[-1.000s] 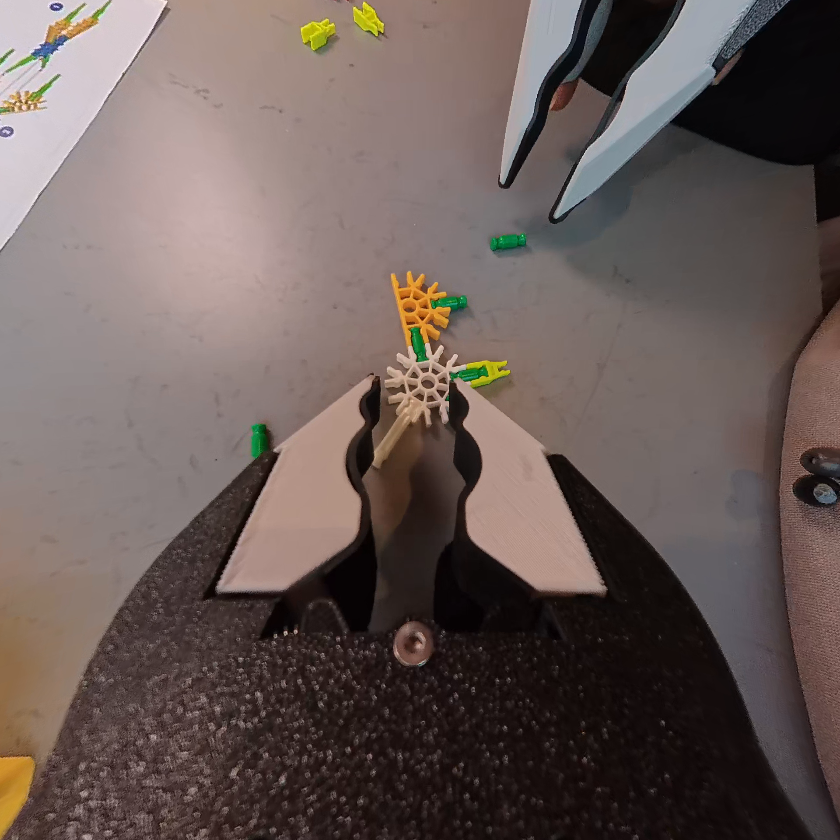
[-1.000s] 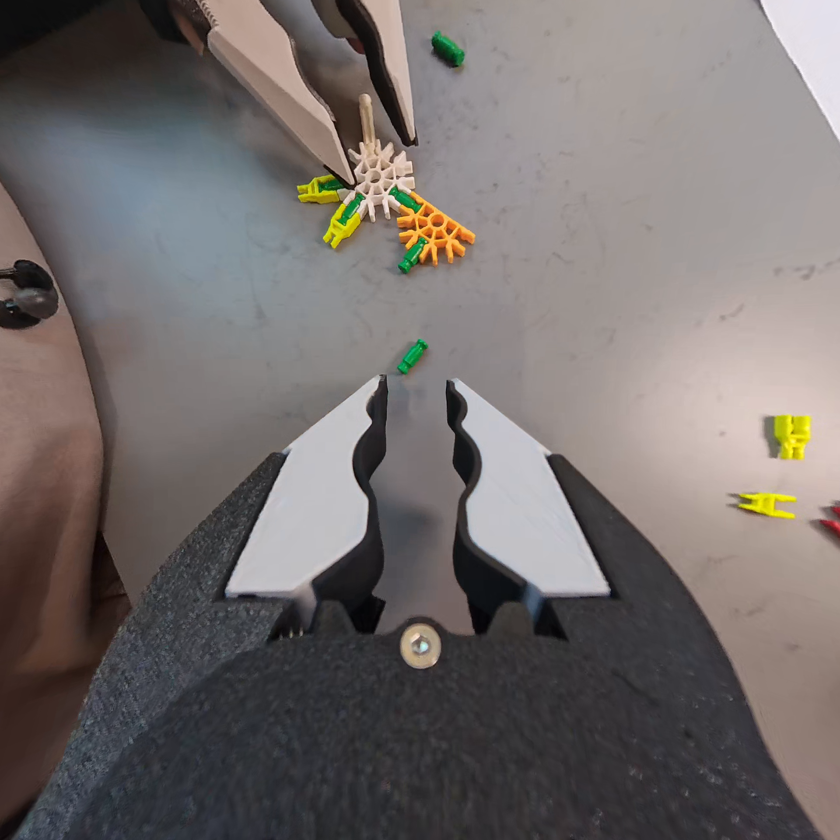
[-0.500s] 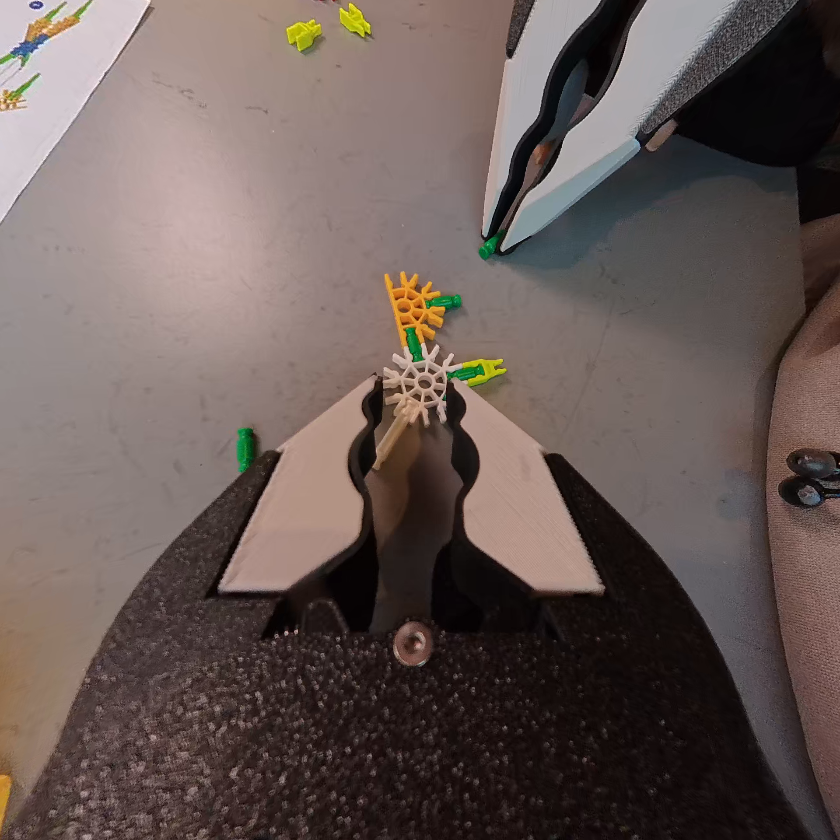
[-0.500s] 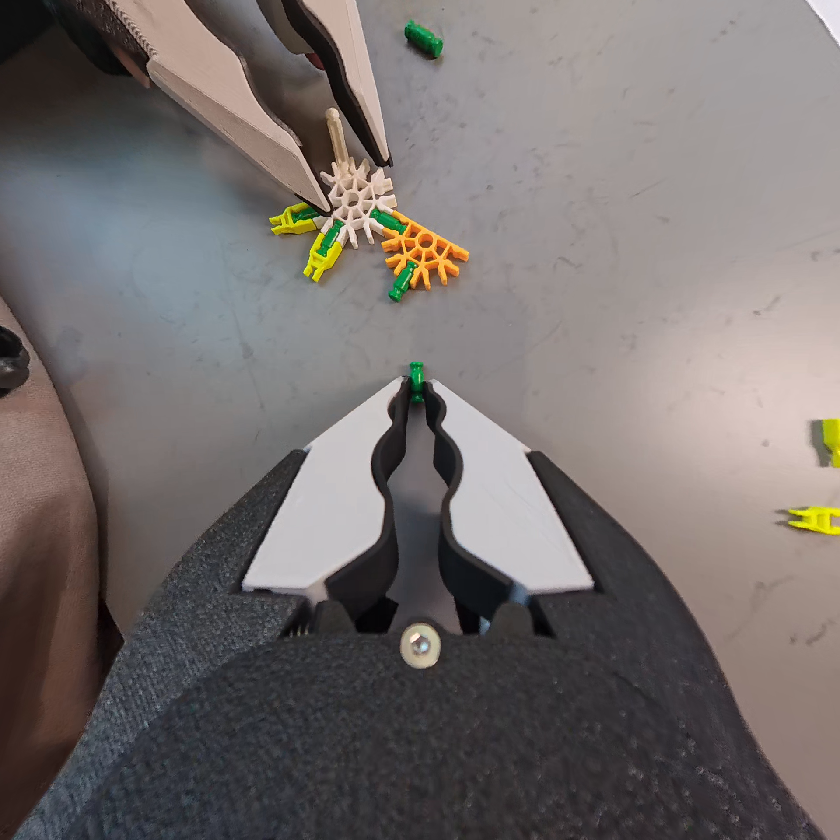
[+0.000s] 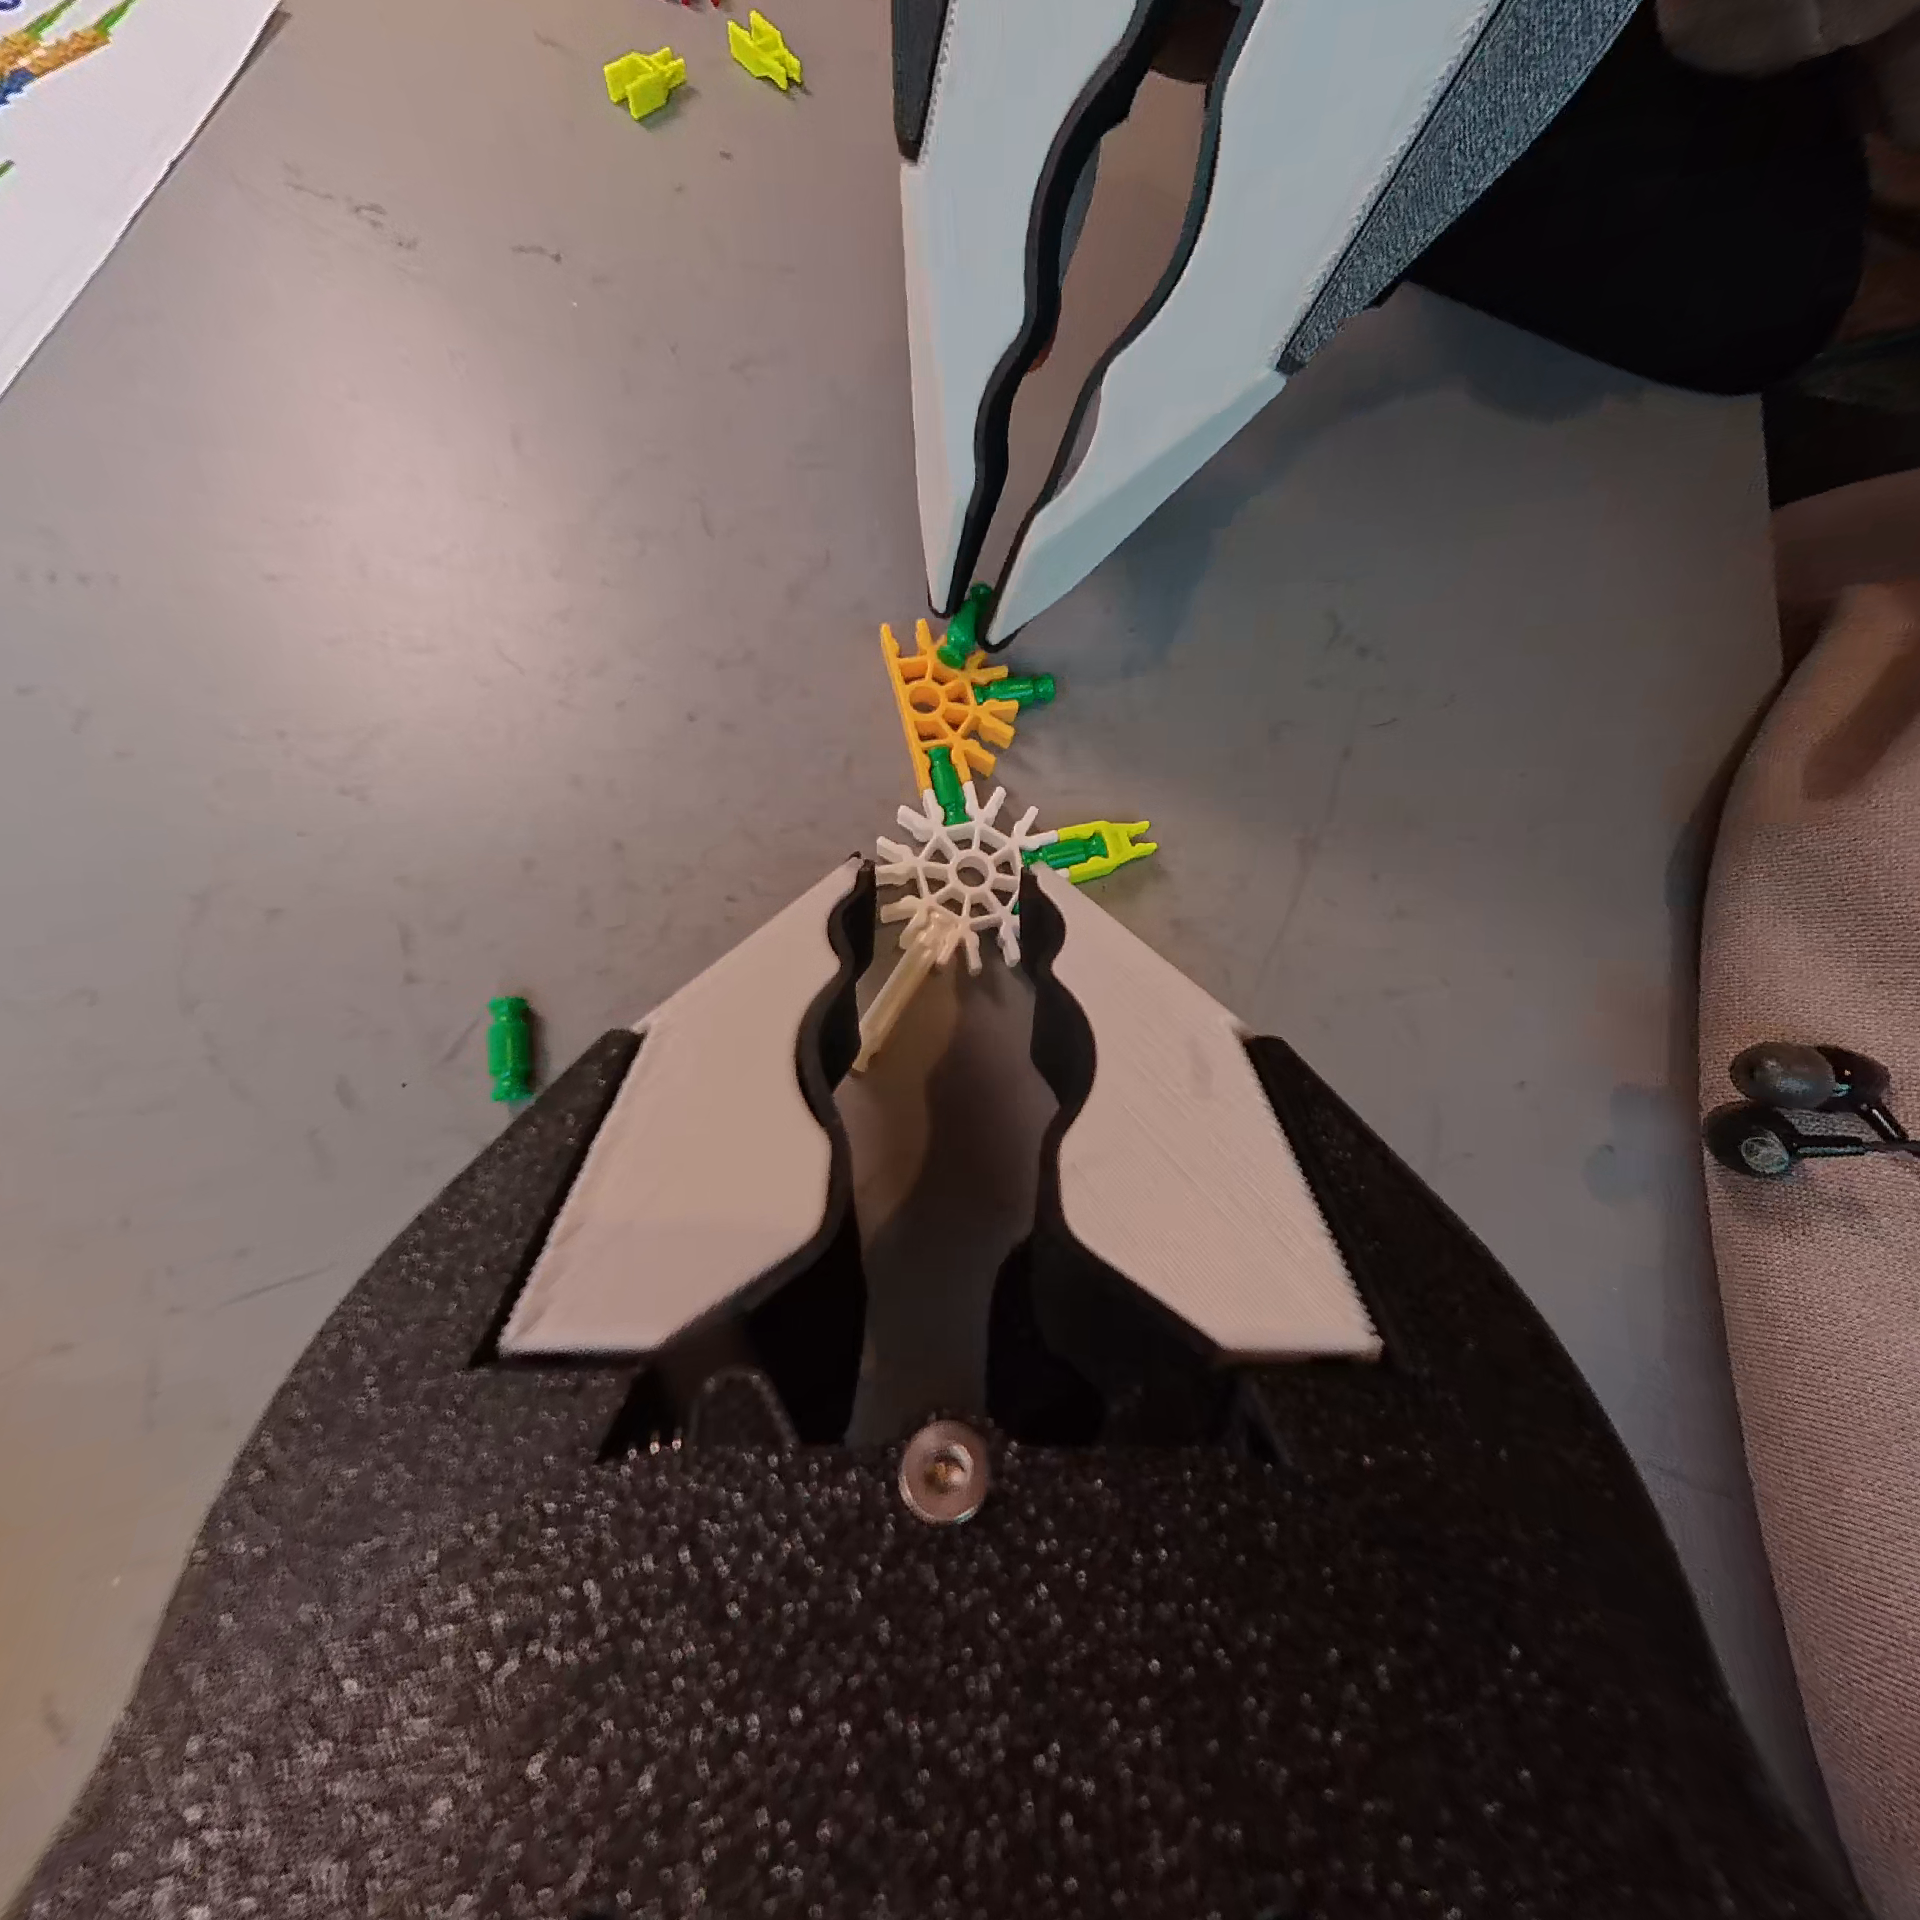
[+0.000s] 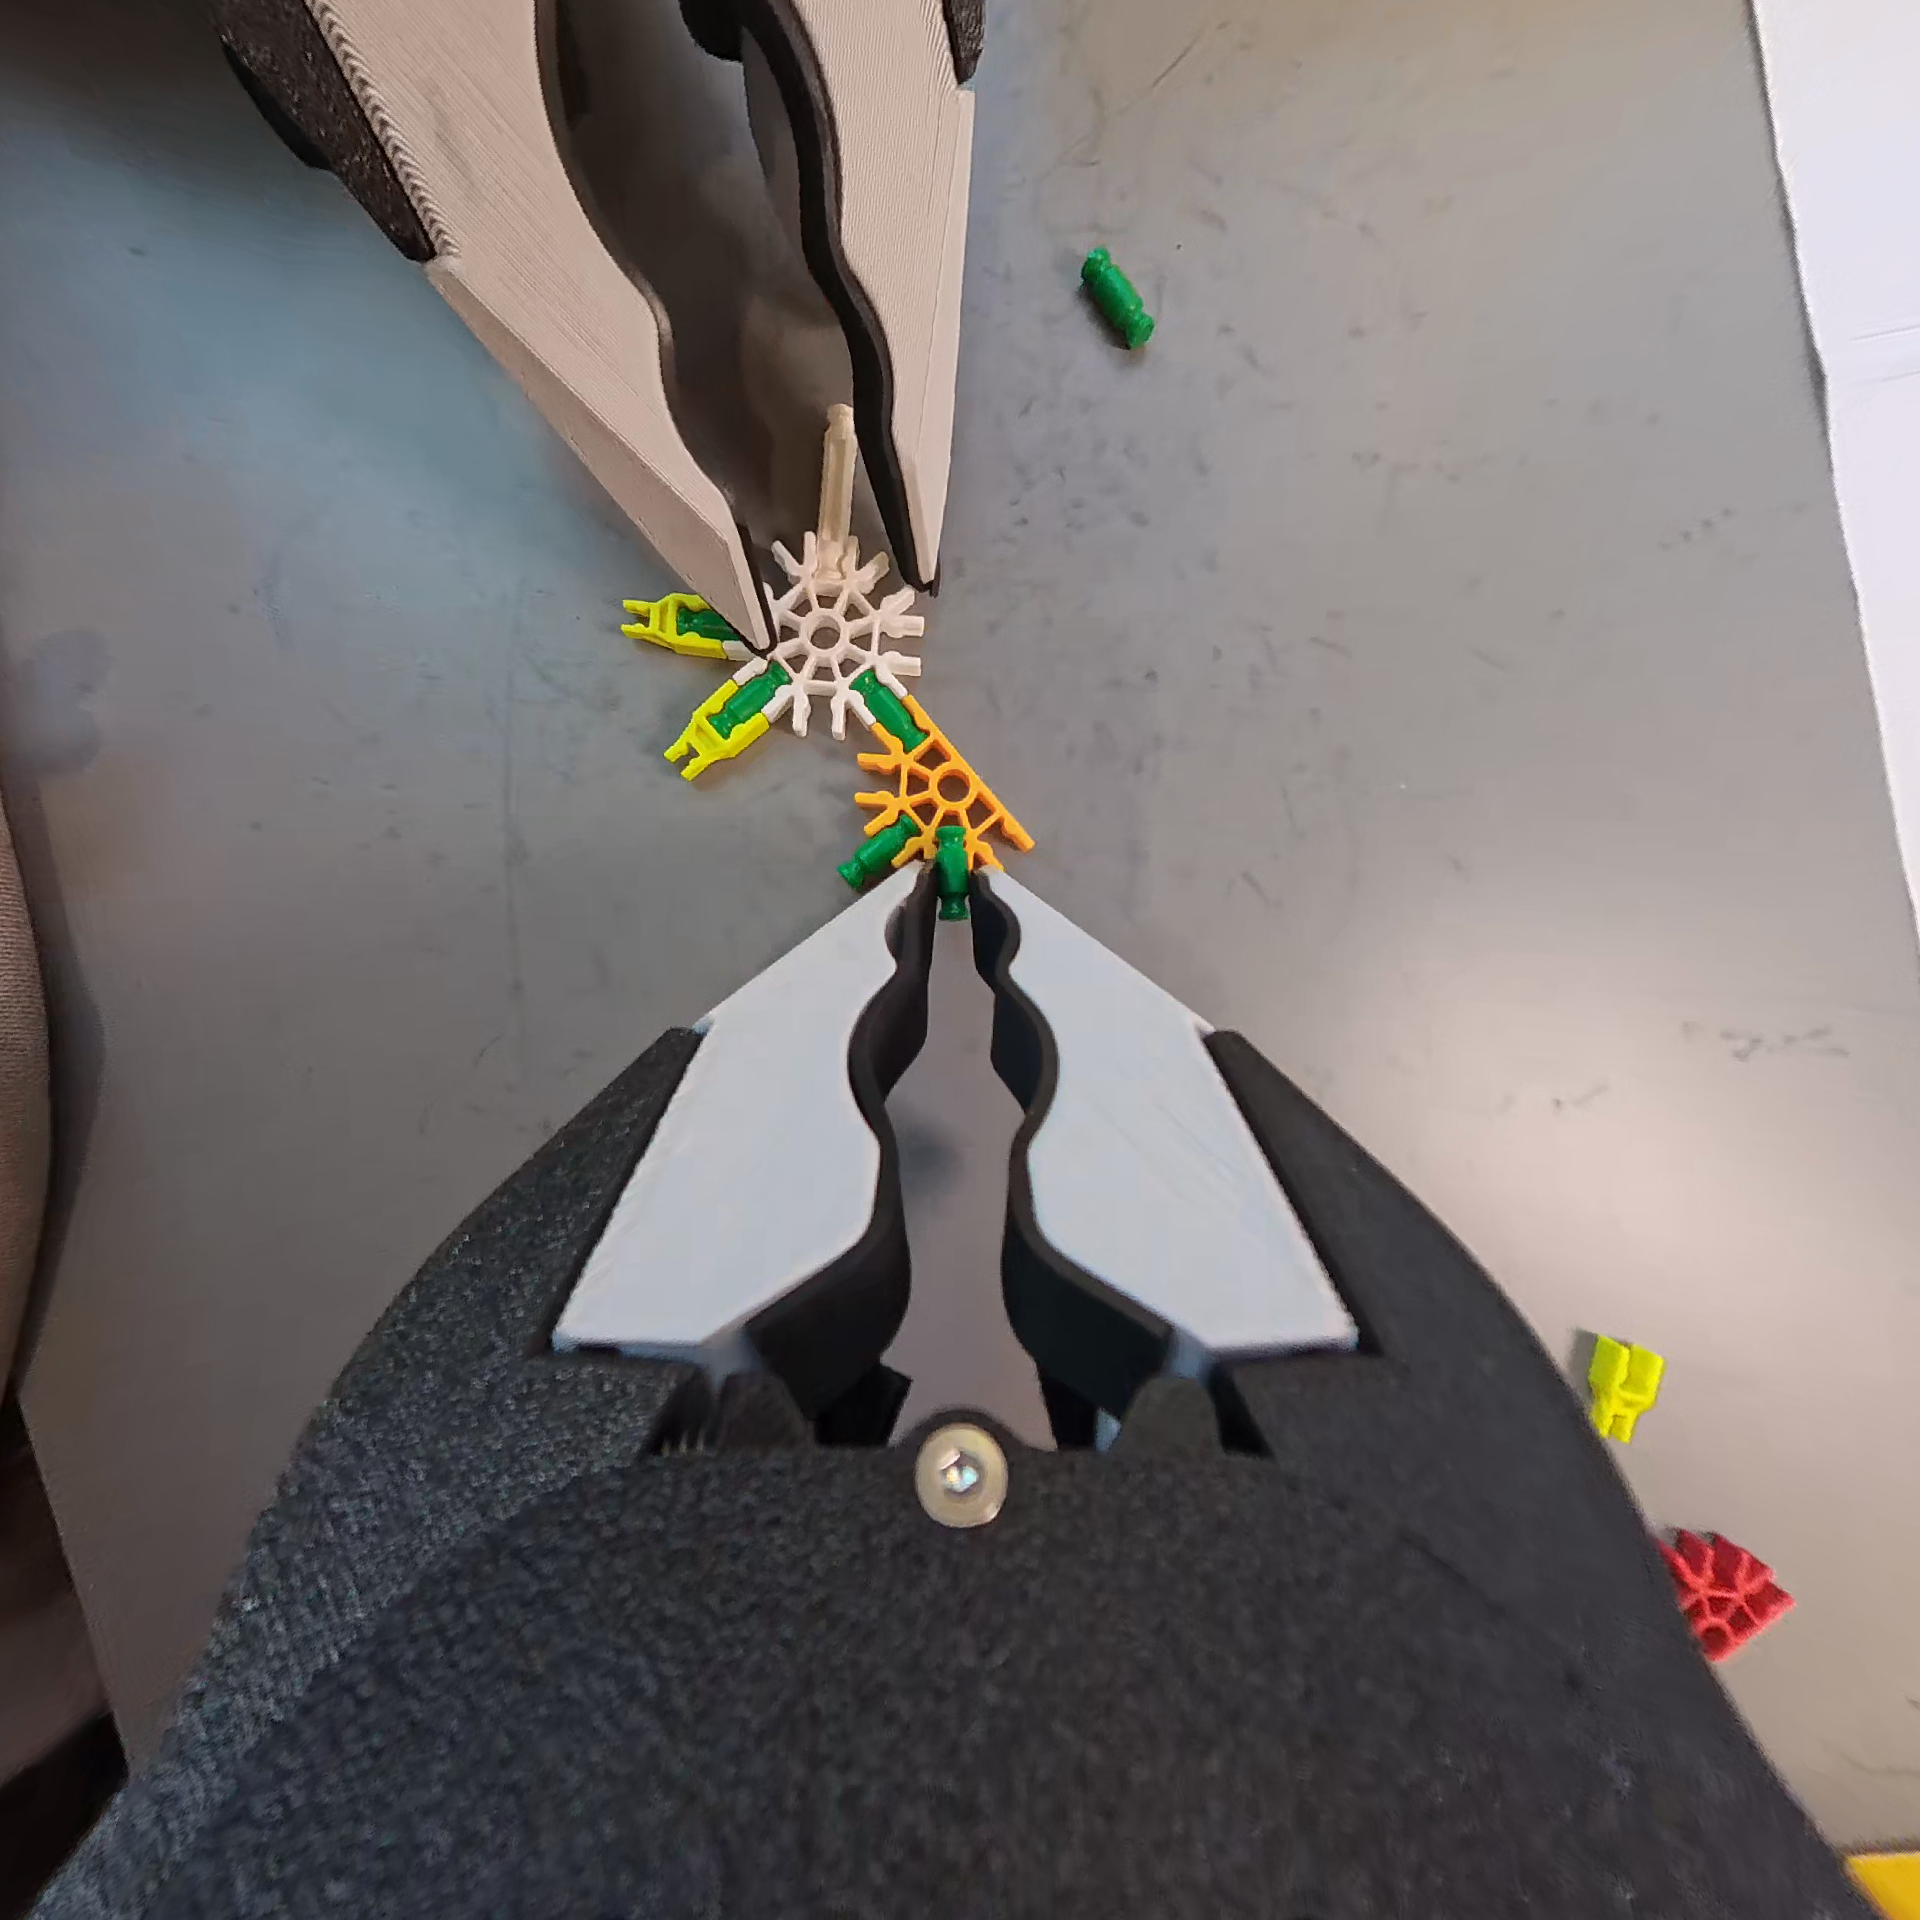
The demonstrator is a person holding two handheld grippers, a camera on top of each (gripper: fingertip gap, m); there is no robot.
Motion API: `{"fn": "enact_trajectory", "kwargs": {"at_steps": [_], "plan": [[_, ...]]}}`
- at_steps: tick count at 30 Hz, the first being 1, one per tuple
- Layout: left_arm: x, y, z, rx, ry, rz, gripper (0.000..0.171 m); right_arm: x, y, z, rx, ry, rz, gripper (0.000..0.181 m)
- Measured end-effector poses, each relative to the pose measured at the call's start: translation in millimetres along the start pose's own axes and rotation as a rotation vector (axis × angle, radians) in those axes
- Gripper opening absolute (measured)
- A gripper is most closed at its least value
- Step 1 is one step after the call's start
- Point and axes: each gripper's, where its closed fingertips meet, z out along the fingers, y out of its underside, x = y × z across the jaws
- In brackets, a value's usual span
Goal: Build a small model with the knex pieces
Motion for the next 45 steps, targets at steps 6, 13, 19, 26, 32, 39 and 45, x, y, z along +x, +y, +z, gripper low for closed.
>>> {"fn": "enact_trajectory", "kwargs": {"at_steps": [6, 13, 19, 26, 32, 39, 45], "plan": [[0.3, 0.3, -0.3, 0.004, 0.011, -0.004, 0.028, -0.6, 2.8, 0.5, -0.042, -0.039, -0.002, 0.005], [0.3, 0.5, -0.3, 0.004, 0.015, -0.005, 0.028, -2.2, 5.1, 0.8, -0.076, -0.063, 0.019, 0.005], [0.0, 0.8, -0.7, 0.003, 0.015, -0.004, 0.028, -1.5, 4.1, 1.2, -0.069, -0.067, 0.047, 0.007], [0.3, 0.7, -0.6, 0.002, 0.014, -0.002, 0.028, -1.2, -0.8, -1.5, -0.032, -0.064, 0.067, 0.007], [0.7, 0.9, -0.7, 0.001, 0.015, -0.001, 0.028, -2.9, -3.2, -2.5, -0.034, -0.074, 0.059, 0.000], [1.0, 0.9, -0.6, 0.001, 0.014, 0.000, 0.028, -3.2, -3.3, 0.4, -0.082, -0.092, 0.056, 0.000], [0.9, 0.7, -0.2, 0.009, 0.024, -0.017, 0.028, -4.2, -2.3, 1.5, -0.213, -0.112, 0.044, 0.000]]}}
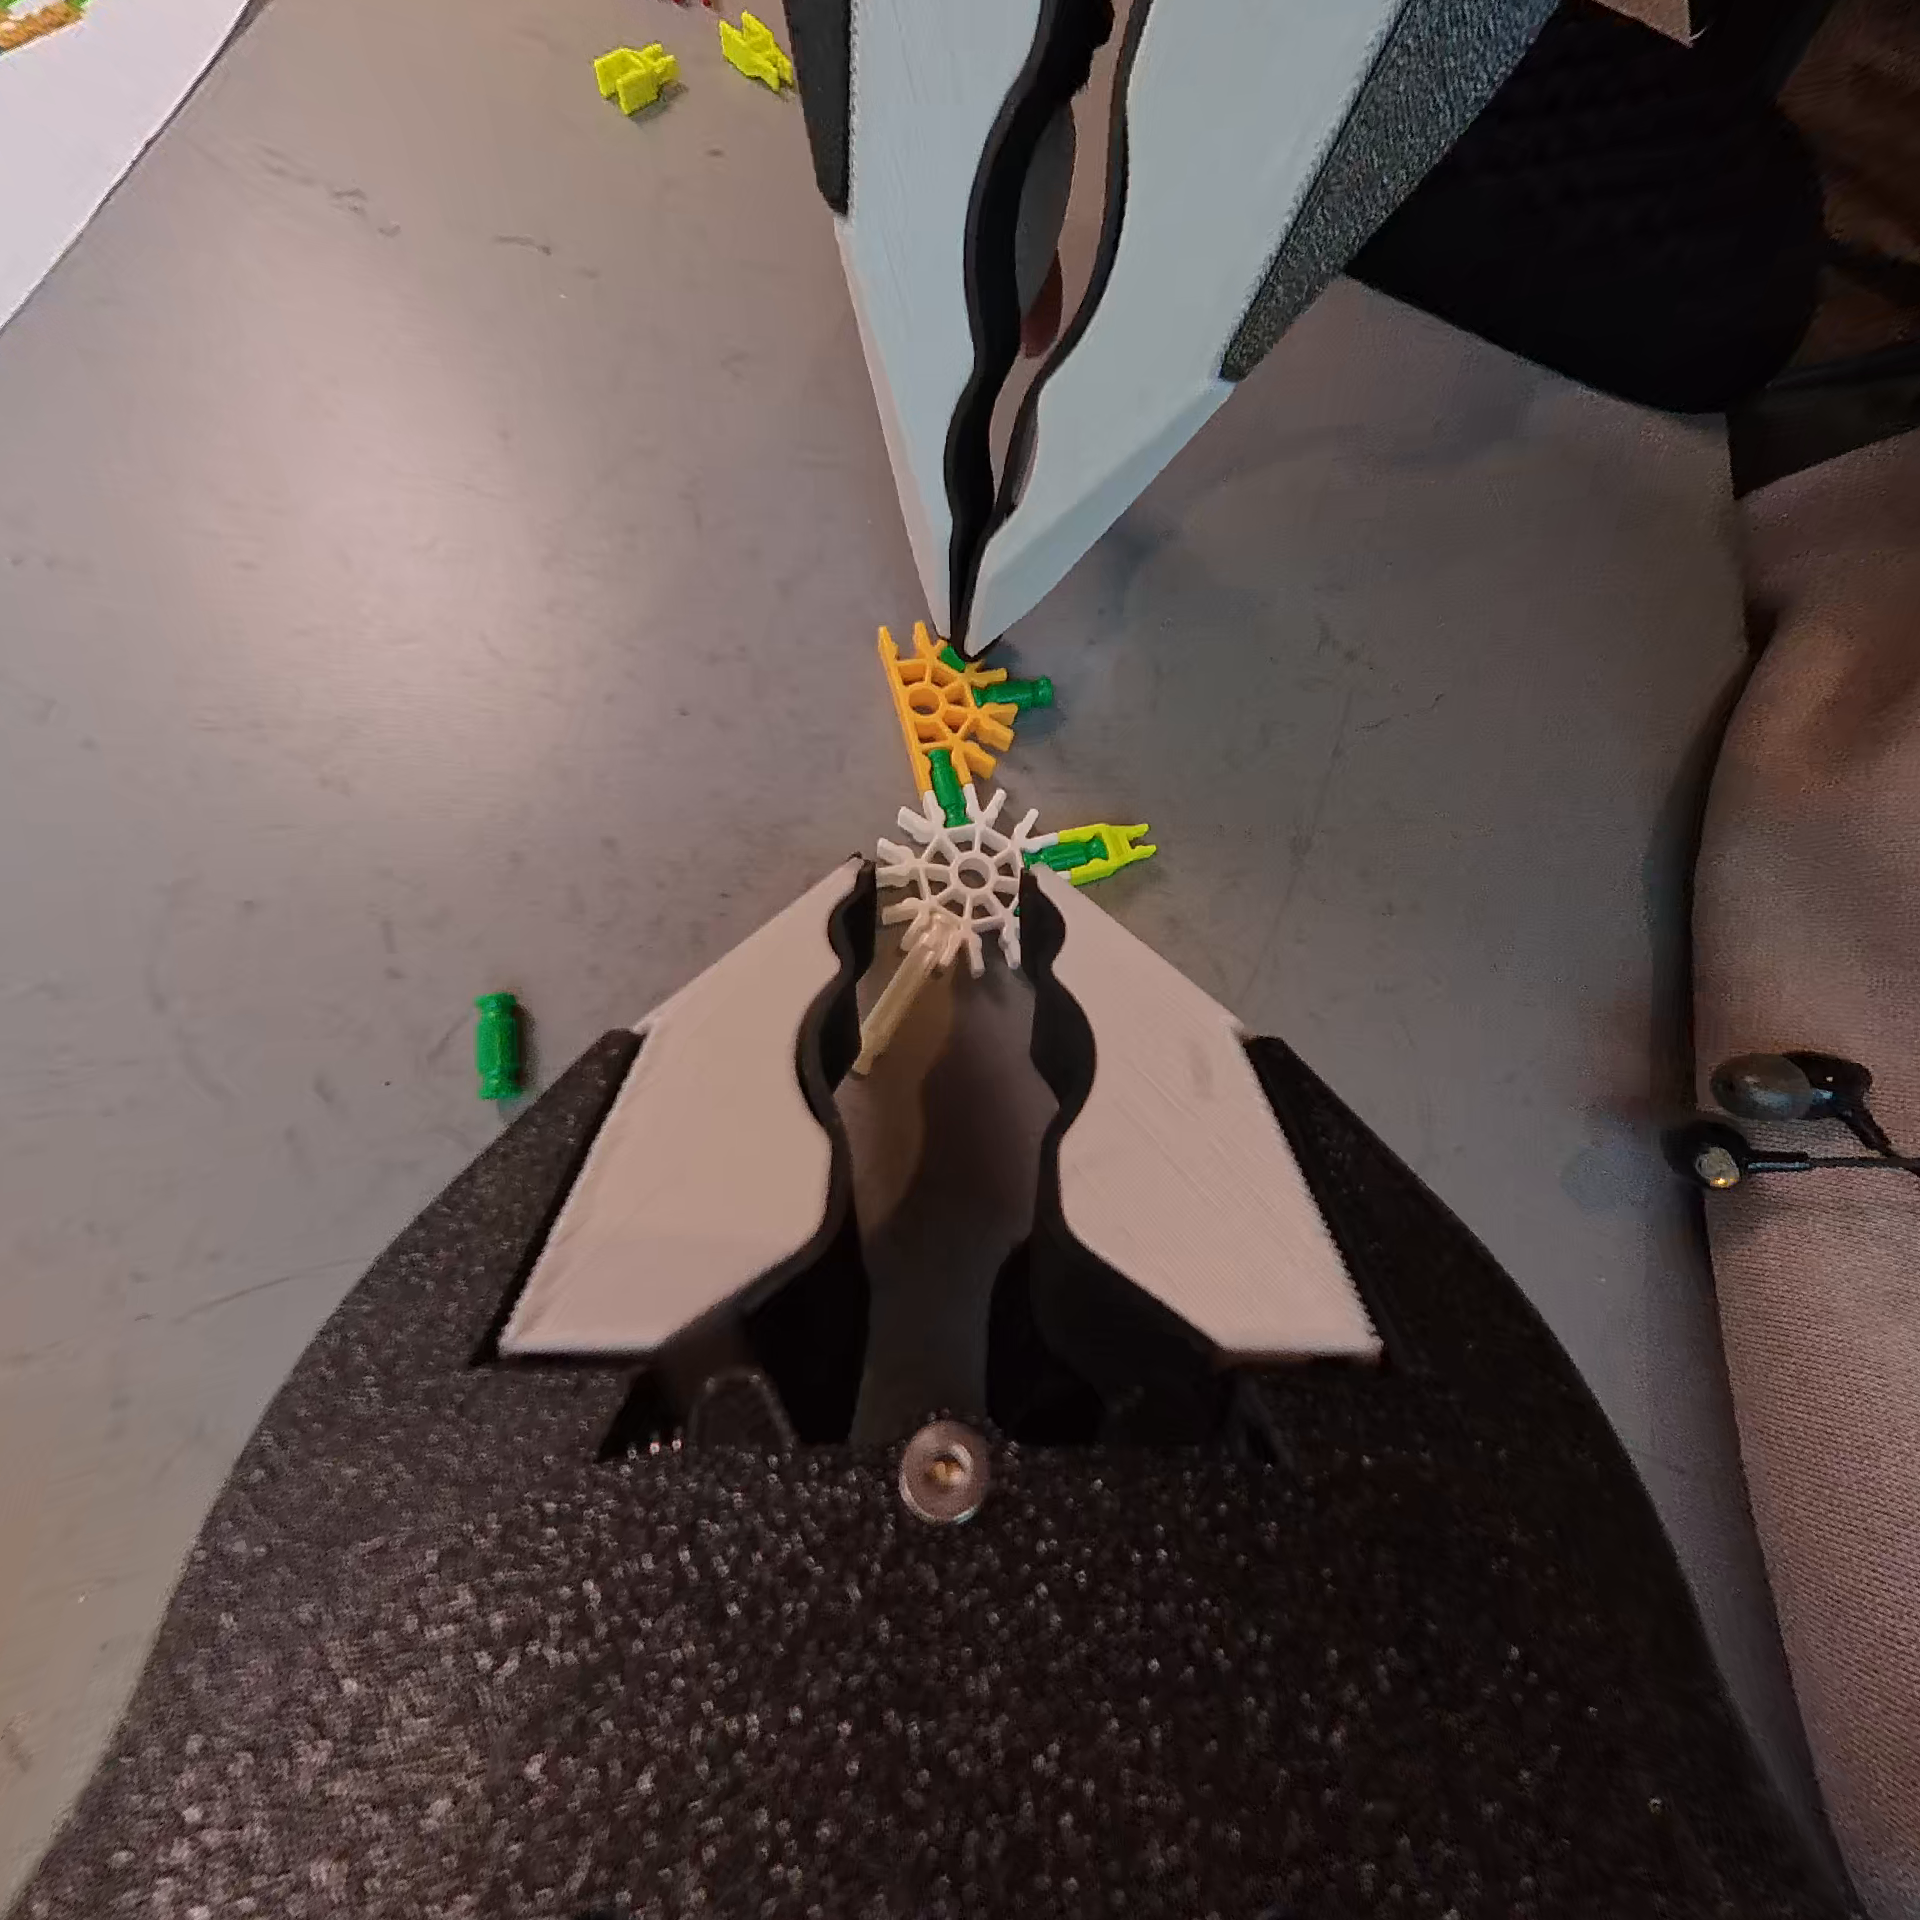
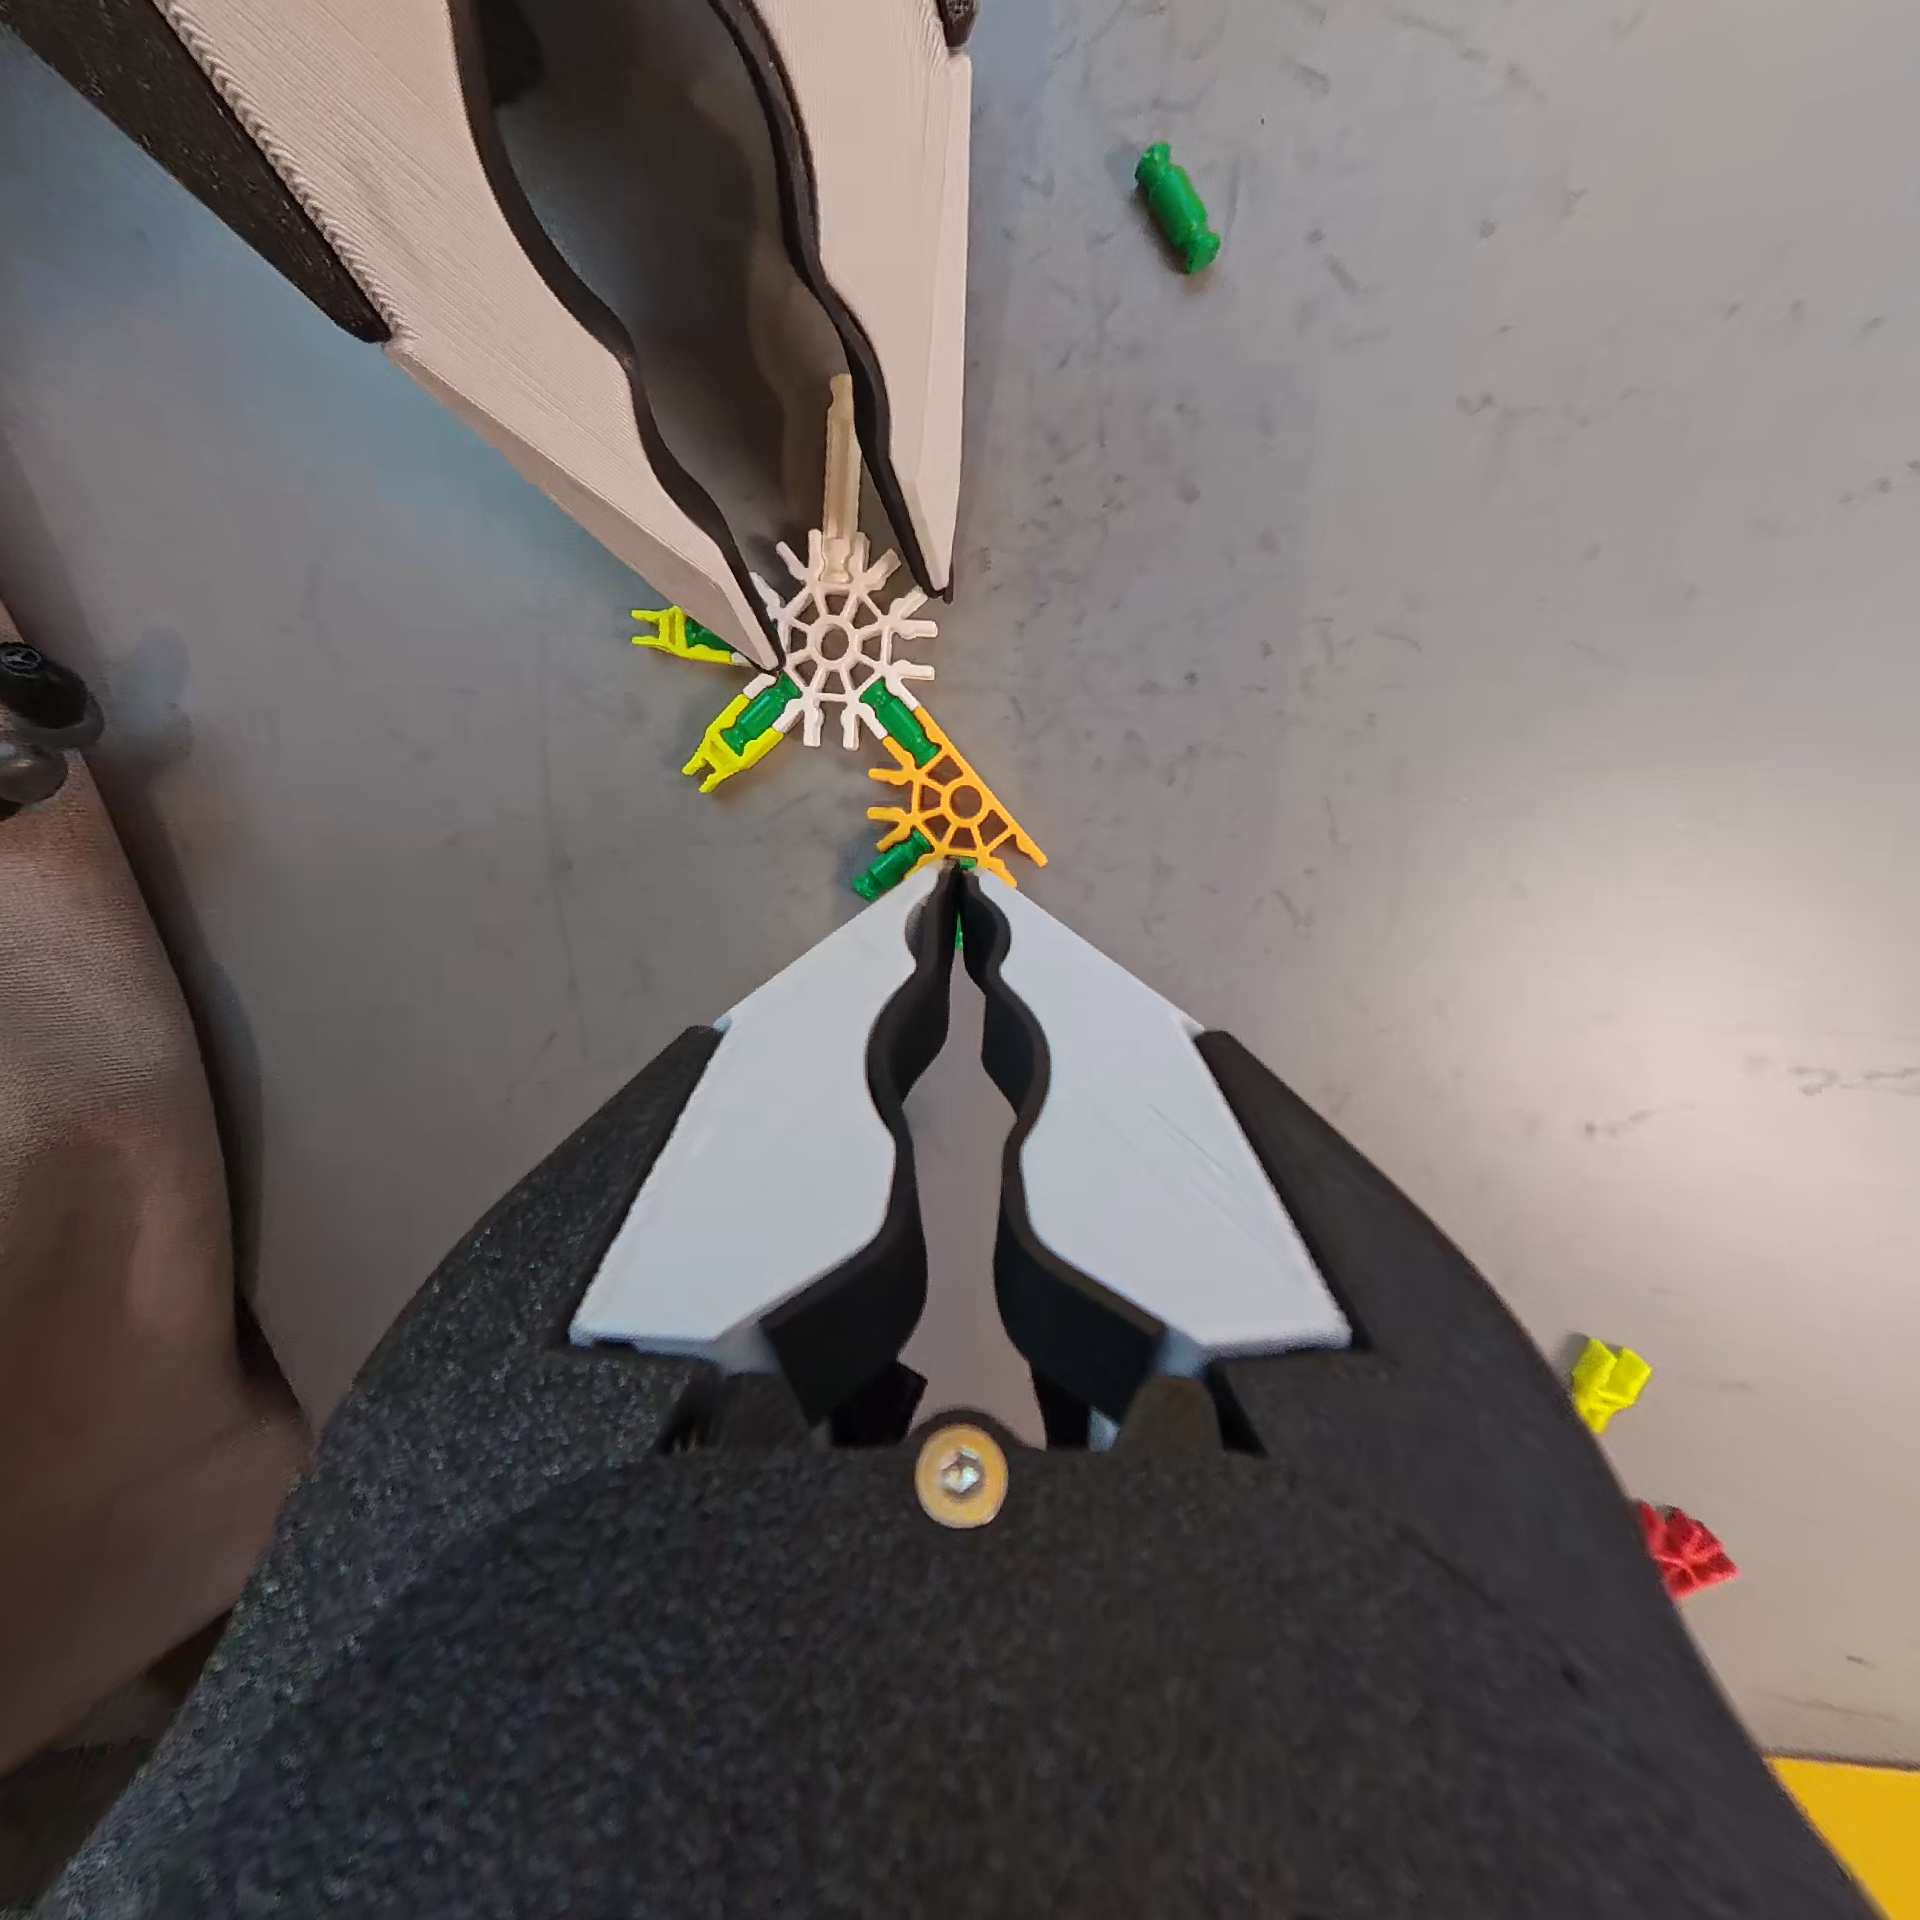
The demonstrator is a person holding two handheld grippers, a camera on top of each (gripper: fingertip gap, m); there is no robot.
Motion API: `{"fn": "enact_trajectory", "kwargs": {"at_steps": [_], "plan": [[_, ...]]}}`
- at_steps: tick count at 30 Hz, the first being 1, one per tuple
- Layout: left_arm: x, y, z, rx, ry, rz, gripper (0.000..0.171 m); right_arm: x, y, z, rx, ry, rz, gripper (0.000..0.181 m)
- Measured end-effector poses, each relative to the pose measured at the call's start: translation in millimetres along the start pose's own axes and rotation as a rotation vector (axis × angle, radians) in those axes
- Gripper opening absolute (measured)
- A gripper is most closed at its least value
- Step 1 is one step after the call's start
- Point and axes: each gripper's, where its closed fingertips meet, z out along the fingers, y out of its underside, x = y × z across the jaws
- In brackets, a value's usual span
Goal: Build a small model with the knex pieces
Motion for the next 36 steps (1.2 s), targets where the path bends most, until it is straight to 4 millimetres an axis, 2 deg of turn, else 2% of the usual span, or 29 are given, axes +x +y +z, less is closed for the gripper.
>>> {"fn": "enact_trajectory", "kwargs": {"at_steps": [8, 14, 19, 23, 25, 27, 31, 33, 36], "plan": [[0.1, 0.0, 0.5, 0.009, 0.006, -0.013, 0.027, -0.2, -0.8, 3.3, -0.158, -0.016, -0.076, 0.000], [0.1, 0.0, 0.7, 0.008, 0.001, -0.008, 0.027, -0.3, -0.8, 4.1, -0.139, 0.006, -0.084, 0.000], [0.1, 0.3, 0.4, 0.005, 0.003, -0.005, 0.027, 1.8, -1.5, 2.0, 0.028, -0.005, -0.008, 0.000], [0.2, 0.8, -0.2, 0.003, 0.007, 0.003, 0.027, 8.2, -8.0, -24.3, 0.297, -0.028, 0.133, 0.008], [0.0, 1.0, -0.7, 0.002, 0.012, 0.005, 0.027, 8.5, 6.8, -27.2, 0.302, -0.005, 0.149, 0.015], [-1.0, 1.4, -1.8, 0.001, 0.008, 0.021, 0.027, 5.6, 23.7, -21.9, 0.279, 0.027, 0.143, 0.020], [-11.0, 1.4, -7.5, -0.006, -0.056, 0.066, 0.026, 6.2, 47.2, -19.3, 0.281, 0.087, 0.162, 0.020], [-17.6, -1.4, -12.5, 0.010, -0.091, 0.069, 0.025, 19.3, 57.0, -28.3, 0.316, 0.128, 0.221, 0.021], [-23.3, -8.0, -19.3, 0.059, -0.099, 0.031, 0.025, 55.5, 77.0, -47.1, 0.346, 0.256, 0.311, 0.021]]}}
